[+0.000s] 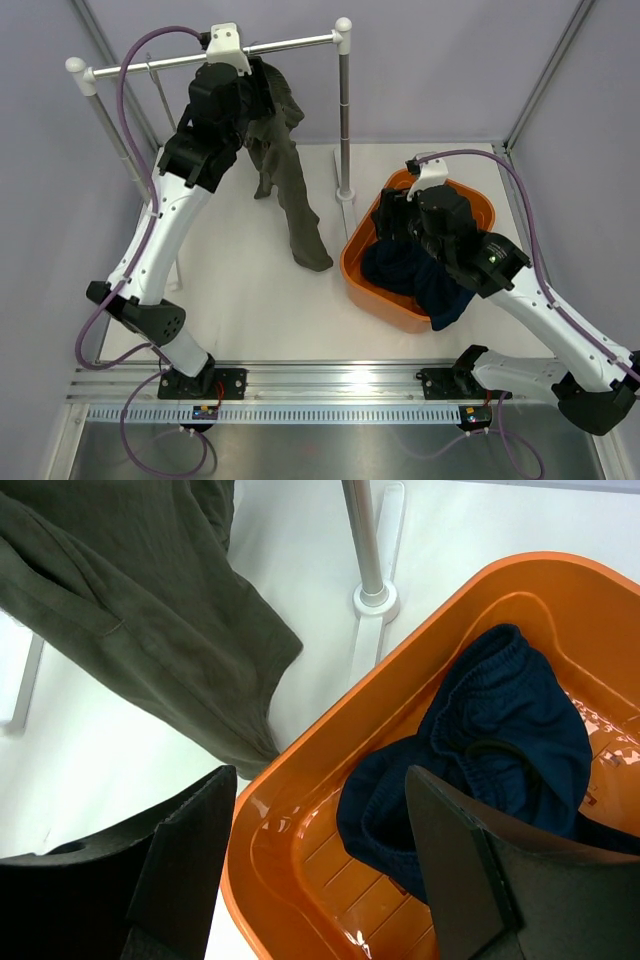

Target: Remove the shorts from the hanger

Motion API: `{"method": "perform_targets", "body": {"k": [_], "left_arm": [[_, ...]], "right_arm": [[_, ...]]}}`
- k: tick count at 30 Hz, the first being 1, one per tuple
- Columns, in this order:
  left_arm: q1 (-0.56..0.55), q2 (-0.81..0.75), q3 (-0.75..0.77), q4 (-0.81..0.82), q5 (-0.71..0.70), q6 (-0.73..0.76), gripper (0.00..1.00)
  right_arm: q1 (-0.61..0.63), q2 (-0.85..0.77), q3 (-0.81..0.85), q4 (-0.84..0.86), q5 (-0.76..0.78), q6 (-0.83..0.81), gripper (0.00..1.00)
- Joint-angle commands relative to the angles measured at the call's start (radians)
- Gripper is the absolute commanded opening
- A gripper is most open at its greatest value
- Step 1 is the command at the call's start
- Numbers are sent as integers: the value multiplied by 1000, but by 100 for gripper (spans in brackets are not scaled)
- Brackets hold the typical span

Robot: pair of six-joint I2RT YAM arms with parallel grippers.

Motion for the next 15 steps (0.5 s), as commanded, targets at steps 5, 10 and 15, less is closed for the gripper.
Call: {"method": "perform_targets", "body": {"k": [5, 10, 15], "left_arm": [[-3, 102, 133, 91, -38, -67, 55], [-3, 155, 166, 79, -71, -75, 56], [-3, 181, 169, 84, -99, -87, 55]], "right_arm": [[-10, -34, 38, -55, 33, -3, 76], [-10, -33, 27, -66, 42, -9, 76], [-10, -23, 26, -66, 39, -16, 76]]}}
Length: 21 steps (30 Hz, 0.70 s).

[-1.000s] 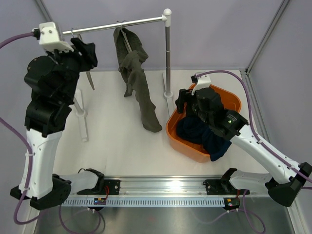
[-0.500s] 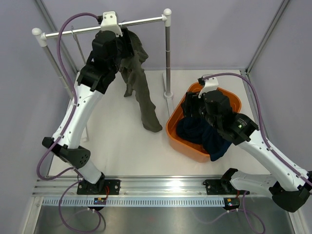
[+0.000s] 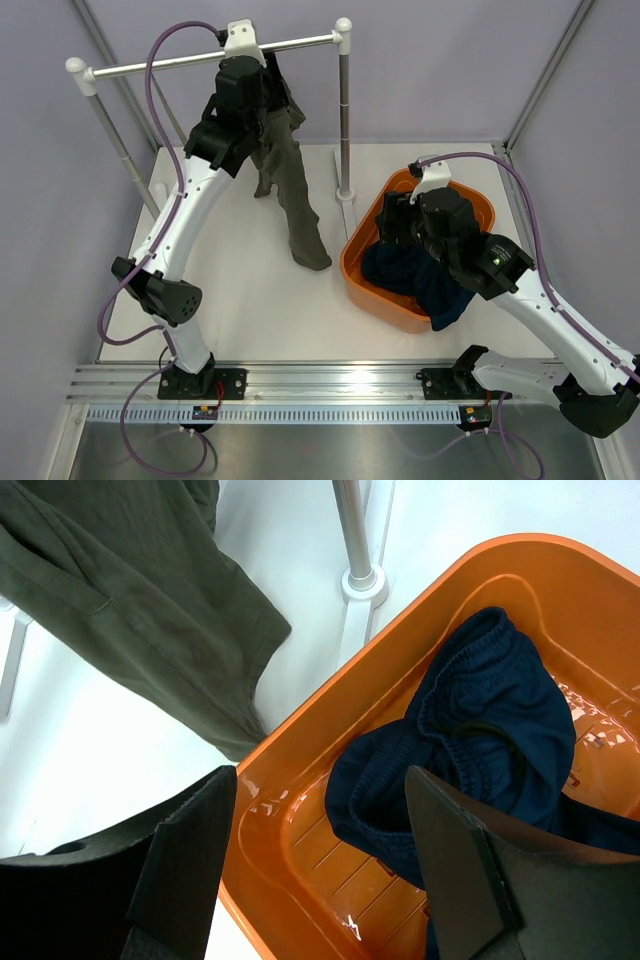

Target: Remove the shorts from the hanger

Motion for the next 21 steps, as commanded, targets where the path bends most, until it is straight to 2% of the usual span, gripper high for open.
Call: {"method": "perform_targets", "body": {"k": [1, 11, 16, 19, 21], "left_arm": [[-3, 16, 52, 46, -52, -28, 54], [14, 32, 58, -46, -78, -50, 52], [31, 21, 38, -75, -56, -56, 38], [42, 20, 37, -92, -46, -53, 36], [49, 18, 38, -99, -38, -51, 30]], "right_arm": [[-10, -5, 18, -9, 29, -17, 76], [-10, 5, -3, 0, 20, -18, 76], [-10, 5, -14, 5, 14, -14, 76], [-10, 6, -18, 5, 7, -11, 76], [-11, 6, -23, 8, 4, -10, 76]]}}
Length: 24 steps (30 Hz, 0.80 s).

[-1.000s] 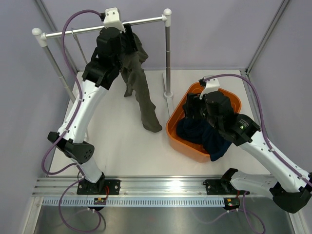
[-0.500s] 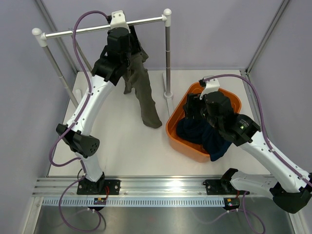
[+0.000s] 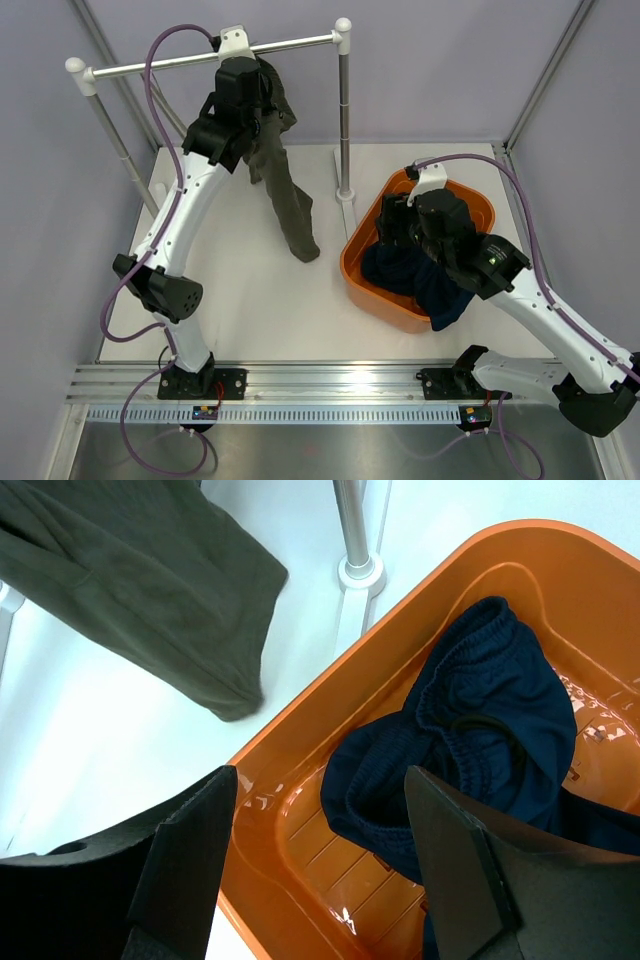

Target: Remove the shorts from the hanger

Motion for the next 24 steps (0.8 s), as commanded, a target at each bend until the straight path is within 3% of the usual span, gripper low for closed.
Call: {"method": "perform_targets", "body": {"k": [1, 5, 15, 24], "left_arm": [[18, -12, 27, -16, 11, 0, 27], [32, -12, 86, -60, 34, 32, 1], [32, -122, 163, -89, 172, 147, 0], [32, -170, 116, -94, 212, 187, 0]], "right_arm": [[-10, 1, -6, 11, 5, -7, 76], [-10, 4, -9, 11, -1, -7, 76], [-10, -2, -17, 27, -7, -1, 75], [-11, -2, -17, 30, -18, 5, 75]]}}
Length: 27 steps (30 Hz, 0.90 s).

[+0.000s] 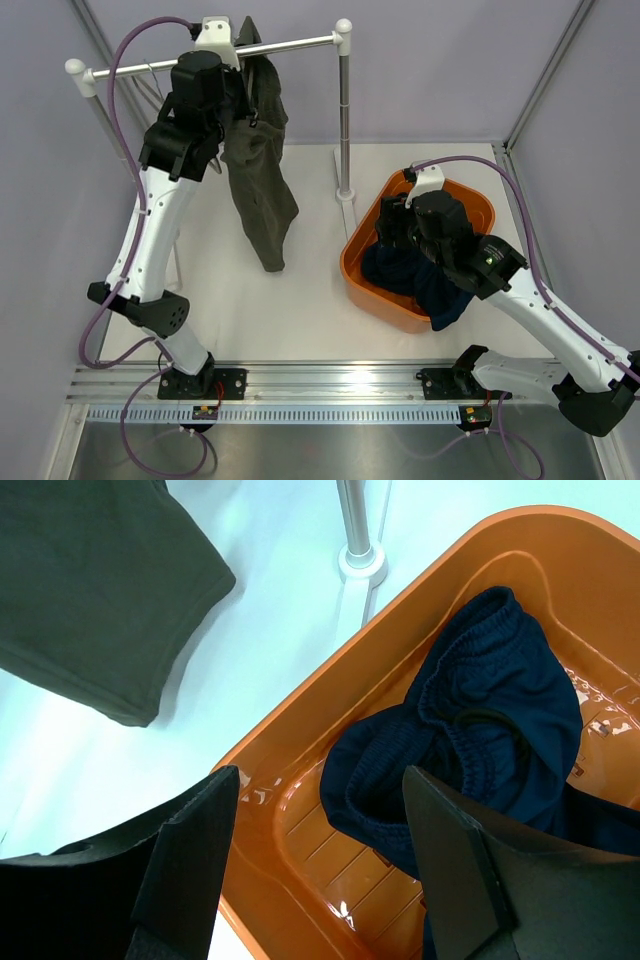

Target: Remove the shorts from the hanger

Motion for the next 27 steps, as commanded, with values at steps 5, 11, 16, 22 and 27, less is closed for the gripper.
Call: {"method": "perform_targets", "body": {"k": [5, 11, 16, 22, 27], "left_arm": [[1, -83, -2, 38, 67, 12, 0], [-1, -147, -102, -27, 125, -9, 0], [-12, -192, -197, -59, 207, -5, 0], [-96, -297, -335, -101, 306, 22, 0], [-188, -463, -571, -42, 362, -3, 0]], "right_arm": [[-10, -14, 4, 23, -10, 4, 75], [-10, -14, 9, 16, -22, 12, 74], [-9, -15, 16, 10, -27, 15, 74], [-10, -8, 53, 1, -92, 10, 72], [29, 35, 101, -8, -173, 16, 67]]}}
